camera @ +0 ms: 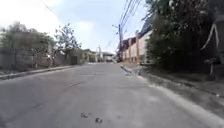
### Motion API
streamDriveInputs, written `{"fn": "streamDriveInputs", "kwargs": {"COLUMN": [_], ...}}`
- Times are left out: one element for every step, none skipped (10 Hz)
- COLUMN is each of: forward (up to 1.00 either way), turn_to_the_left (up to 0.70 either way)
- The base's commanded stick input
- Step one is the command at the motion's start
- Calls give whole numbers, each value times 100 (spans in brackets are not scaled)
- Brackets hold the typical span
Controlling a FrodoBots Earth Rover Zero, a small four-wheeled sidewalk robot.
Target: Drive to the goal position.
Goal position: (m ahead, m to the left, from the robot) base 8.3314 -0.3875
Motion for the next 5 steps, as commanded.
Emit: {"fn": "streamDriveInputs", "kwargs": {"forward": [100, 100, 100, 100, 100], "turn_to_the_left": [-38, -27, 0, 0, 0]}}
